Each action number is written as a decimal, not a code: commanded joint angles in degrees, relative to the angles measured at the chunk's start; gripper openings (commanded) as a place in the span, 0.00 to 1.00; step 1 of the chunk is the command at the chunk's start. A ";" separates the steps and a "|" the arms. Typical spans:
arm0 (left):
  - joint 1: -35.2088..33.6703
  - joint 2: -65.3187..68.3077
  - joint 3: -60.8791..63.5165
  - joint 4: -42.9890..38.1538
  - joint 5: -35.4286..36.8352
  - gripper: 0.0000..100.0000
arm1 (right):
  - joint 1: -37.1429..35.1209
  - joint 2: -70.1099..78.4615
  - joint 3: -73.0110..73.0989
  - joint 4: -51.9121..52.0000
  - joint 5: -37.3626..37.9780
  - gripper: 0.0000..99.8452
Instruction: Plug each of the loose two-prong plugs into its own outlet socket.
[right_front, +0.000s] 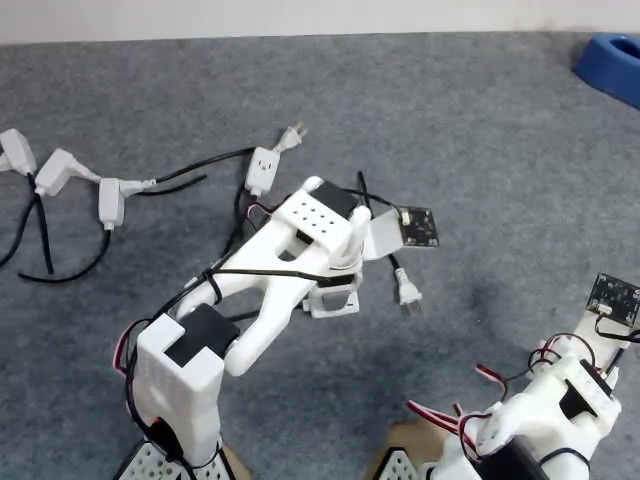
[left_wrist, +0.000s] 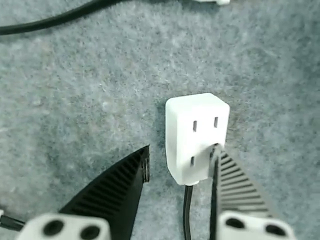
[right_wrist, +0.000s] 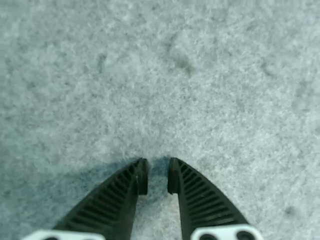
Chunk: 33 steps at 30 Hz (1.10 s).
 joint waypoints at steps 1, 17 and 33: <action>0.48 0.22 -1.19 0.44 0.35 0.22 | 0.75 -1.54 -0.66 -0.22 0.79 0.09; -2.42 0.40 -19.47 14.68 2.11 0.23 | 0.40 -1.54 -0.84 -0.22 0.79 0.09; -0.04 0.57 -9.10 8.26 2.46 0.29 | 0.48 -1.54 -1.10 -0.22 0.79 0.09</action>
